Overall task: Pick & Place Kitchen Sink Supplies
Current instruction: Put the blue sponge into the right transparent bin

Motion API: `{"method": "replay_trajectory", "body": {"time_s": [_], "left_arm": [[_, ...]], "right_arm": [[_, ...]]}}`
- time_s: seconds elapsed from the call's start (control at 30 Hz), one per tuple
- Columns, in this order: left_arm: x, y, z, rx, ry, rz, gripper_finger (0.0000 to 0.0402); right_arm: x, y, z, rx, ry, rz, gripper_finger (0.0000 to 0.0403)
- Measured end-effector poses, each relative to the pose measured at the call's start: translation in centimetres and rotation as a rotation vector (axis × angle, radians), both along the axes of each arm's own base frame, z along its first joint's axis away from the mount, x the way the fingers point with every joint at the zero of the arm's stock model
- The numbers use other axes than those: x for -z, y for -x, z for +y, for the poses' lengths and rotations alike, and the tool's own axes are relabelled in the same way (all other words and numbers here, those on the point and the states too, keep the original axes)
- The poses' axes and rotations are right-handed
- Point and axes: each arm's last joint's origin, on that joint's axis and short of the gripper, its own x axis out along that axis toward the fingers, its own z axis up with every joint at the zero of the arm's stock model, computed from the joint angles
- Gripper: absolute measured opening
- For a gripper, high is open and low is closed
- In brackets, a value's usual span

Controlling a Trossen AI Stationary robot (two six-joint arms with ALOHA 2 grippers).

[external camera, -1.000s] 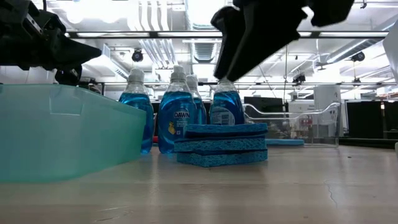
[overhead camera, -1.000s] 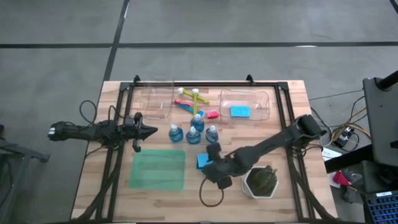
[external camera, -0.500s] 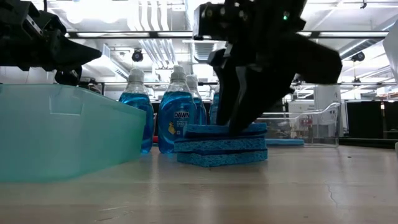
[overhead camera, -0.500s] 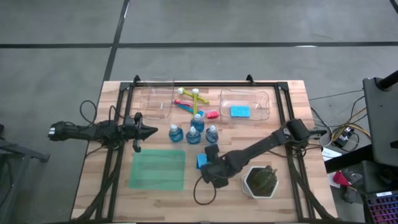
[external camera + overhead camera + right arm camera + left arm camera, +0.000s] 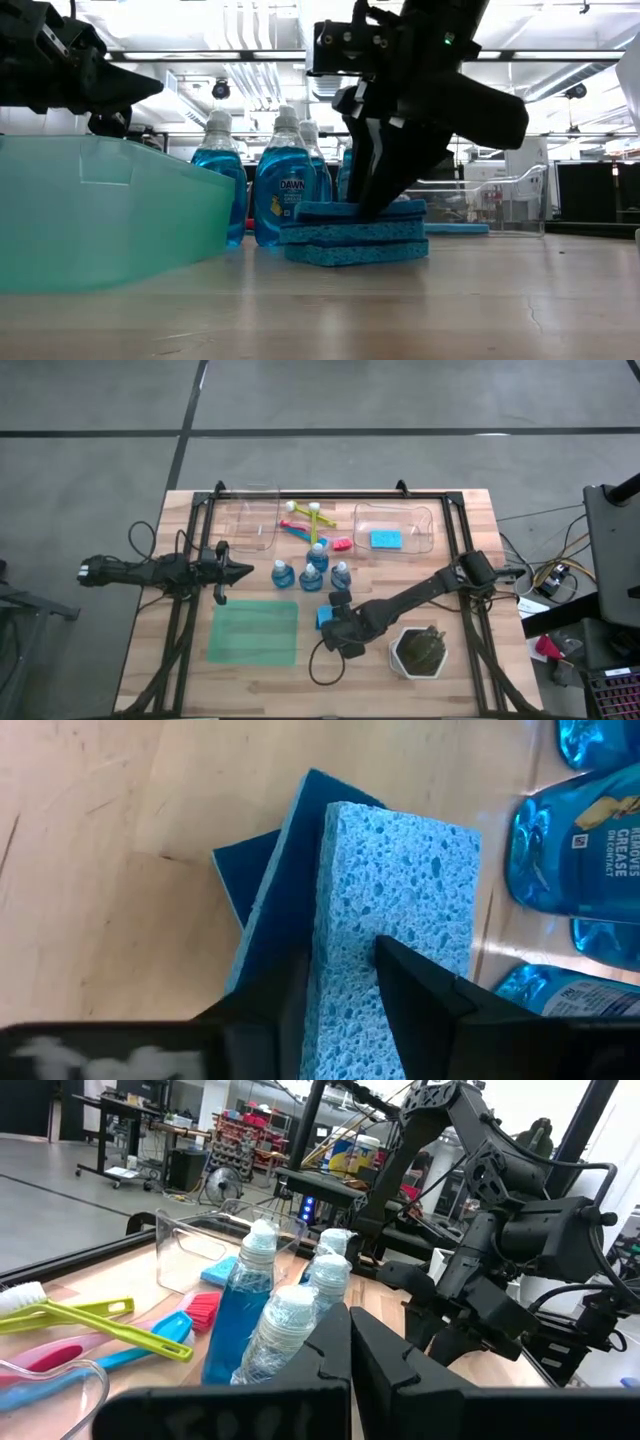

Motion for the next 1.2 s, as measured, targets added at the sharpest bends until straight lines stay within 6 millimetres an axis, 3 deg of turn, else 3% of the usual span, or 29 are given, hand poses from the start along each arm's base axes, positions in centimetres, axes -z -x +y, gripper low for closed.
{"method": "replay_trajectory", "body": {"time_s": [0.27, 0.53, 0.9, 1.2], "left_arm": [[0.0, 0.0, 0.0, 0.000, 0.000, 0.000, 0.0000], [0.0, 0.0, 0.0, 0.000, 0.000, 0.000, 0.0000], [0.0, 0.0, 0.0, 0.000, 0.000, 0.000, 0.0000], [0.0, 0.0, 0.0, 0.000, 0.000, 0.000, 0.0000]], "right_arm": [[0.0, 0.0, 0.0, -0.006, 0.002, 0.003, 0.0015], [-1.5, 0.2, 0.6, -0.015, -0.003, -0.009, 0.0008], [-6.5, -0.1, 2.2, -0.051, -0.012, -0.048, 0.0008], [-10.6, 0.6, 2.1, -0.036, 0.127, -0.038, 0.0008]]}}
